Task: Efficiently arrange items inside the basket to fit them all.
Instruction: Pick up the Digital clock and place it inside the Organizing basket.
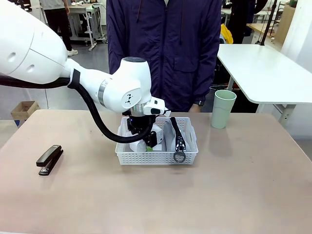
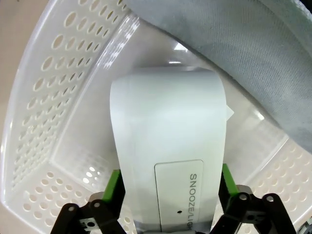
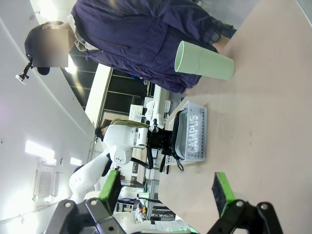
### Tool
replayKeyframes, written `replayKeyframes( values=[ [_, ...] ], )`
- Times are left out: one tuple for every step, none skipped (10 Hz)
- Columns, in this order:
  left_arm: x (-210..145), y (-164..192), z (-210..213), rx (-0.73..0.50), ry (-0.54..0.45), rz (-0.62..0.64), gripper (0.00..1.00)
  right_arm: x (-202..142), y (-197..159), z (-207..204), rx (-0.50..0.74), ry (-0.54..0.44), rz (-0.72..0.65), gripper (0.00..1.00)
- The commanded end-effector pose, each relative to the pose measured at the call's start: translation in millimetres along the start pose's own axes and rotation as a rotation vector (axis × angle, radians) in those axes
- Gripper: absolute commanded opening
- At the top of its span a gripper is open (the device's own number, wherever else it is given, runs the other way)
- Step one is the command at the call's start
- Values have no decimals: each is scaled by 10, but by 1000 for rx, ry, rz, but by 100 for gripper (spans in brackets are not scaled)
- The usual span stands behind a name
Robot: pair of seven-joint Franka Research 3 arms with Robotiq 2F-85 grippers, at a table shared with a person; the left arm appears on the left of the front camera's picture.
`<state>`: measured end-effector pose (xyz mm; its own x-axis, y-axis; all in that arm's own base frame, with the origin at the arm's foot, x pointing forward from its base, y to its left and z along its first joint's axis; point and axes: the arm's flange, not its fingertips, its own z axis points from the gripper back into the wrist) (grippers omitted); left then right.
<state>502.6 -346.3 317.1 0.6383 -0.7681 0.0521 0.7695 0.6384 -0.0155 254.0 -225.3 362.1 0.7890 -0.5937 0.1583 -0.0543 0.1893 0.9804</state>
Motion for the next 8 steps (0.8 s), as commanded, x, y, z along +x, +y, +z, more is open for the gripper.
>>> replayKeyframes(
  values=[
    [-24,22,70,27,-24,8,100,7,16,-14,15,-11,18,100],
    [-59,15,103,18,-40,-2,100,7,16,-14,15,-11,18,100],
    [-125,5,185,9,-68,-19,100,7,16,-14,15,-11,18,100],
    [-252,4,373,-24,-147,7,100,7,16,-14,15,-11,18,100],
    [-478,5,686,-63,-292,55,100,7,16,-14,15,-11,18,100],
    [-686,23,962,-91,-360,68,100,7,16,-14,15,-11,18,100],
    [-919,100,1200,-146,-412,95,100,7,16,-14,15,-11,18,100],
    [-1172,228,1398,-265,-485,238,100,7,16,-14,15,-11,18,100]
  ],
)
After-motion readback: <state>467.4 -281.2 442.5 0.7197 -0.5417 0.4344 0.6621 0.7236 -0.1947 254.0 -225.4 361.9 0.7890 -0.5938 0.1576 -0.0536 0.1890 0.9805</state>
